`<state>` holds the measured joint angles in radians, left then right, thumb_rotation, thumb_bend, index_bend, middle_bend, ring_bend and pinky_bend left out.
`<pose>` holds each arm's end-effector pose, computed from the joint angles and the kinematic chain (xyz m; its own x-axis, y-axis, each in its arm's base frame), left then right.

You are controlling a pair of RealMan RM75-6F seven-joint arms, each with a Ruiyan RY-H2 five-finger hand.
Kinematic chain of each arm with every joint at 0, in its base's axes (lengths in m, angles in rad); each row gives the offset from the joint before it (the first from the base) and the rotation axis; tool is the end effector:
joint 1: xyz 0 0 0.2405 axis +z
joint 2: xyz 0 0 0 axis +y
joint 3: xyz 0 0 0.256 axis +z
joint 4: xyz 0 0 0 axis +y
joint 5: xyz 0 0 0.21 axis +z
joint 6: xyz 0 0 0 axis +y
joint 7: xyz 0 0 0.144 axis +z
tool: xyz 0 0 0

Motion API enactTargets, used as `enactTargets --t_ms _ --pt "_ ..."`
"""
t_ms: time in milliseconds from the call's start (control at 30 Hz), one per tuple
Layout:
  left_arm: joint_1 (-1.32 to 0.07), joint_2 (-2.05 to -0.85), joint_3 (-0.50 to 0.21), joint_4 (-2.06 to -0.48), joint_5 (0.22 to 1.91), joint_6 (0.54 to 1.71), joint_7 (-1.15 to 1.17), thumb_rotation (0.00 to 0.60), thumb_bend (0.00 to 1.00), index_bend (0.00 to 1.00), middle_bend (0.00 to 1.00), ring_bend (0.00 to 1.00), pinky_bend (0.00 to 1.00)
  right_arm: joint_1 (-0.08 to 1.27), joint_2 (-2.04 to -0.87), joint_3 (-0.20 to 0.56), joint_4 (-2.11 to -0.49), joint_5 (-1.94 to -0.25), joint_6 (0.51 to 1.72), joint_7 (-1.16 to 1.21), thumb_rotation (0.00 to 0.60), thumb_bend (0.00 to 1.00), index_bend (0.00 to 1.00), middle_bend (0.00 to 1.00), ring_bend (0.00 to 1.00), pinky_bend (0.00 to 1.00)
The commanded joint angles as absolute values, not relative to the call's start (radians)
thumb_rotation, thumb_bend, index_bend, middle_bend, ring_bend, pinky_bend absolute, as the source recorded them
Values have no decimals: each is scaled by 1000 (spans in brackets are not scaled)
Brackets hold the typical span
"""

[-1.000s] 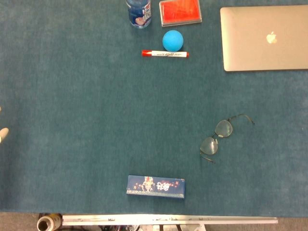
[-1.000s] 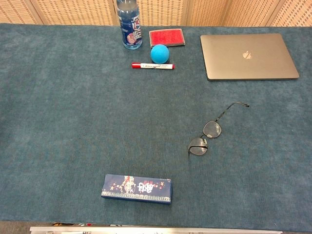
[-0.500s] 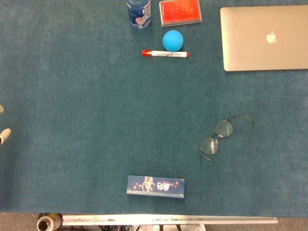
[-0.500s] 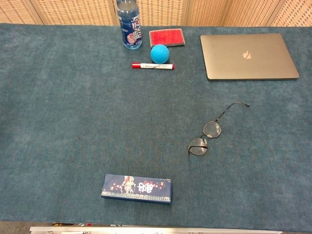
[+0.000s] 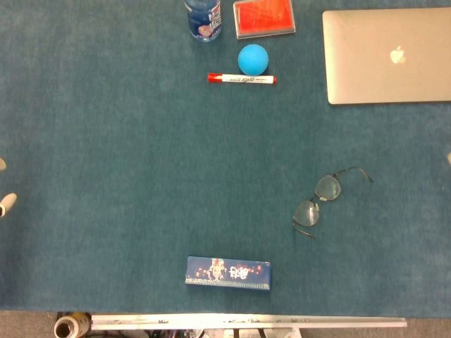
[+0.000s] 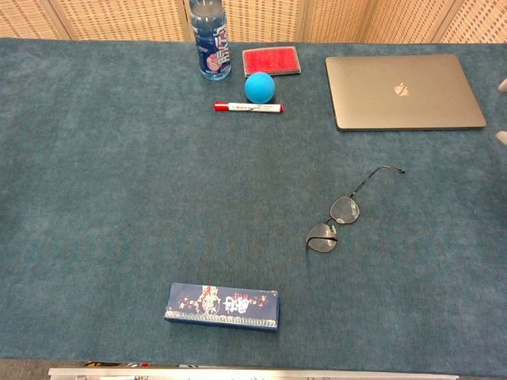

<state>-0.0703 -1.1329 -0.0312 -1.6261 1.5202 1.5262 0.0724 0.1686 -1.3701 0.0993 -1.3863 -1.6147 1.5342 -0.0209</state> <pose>-0.3061 0.1723 0.1552 0.4374 -0.0139 0.8991 0.8990 -0.0155 -0.4376 -0.2907 -0.2160 0.1047 0.3800 0.1271 0.9162 -0.9000 -0.1778 0.3980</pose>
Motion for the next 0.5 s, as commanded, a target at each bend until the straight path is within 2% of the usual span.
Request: enactTargets --t_ms 33,500 --pt "-69 -1131 -31 -1628 1517 1524 73 600 0 464 424 312 467 186 -1388 99 -1379 -1622 1515 -12 600 197 404 424 298 411" --pt "-62 -1125 -27 -1636 1525 1532 75 600 0 464 424 312 467 230 -1421 83 -1400 -1635 1466 -66 600 200 404 425 298 411"
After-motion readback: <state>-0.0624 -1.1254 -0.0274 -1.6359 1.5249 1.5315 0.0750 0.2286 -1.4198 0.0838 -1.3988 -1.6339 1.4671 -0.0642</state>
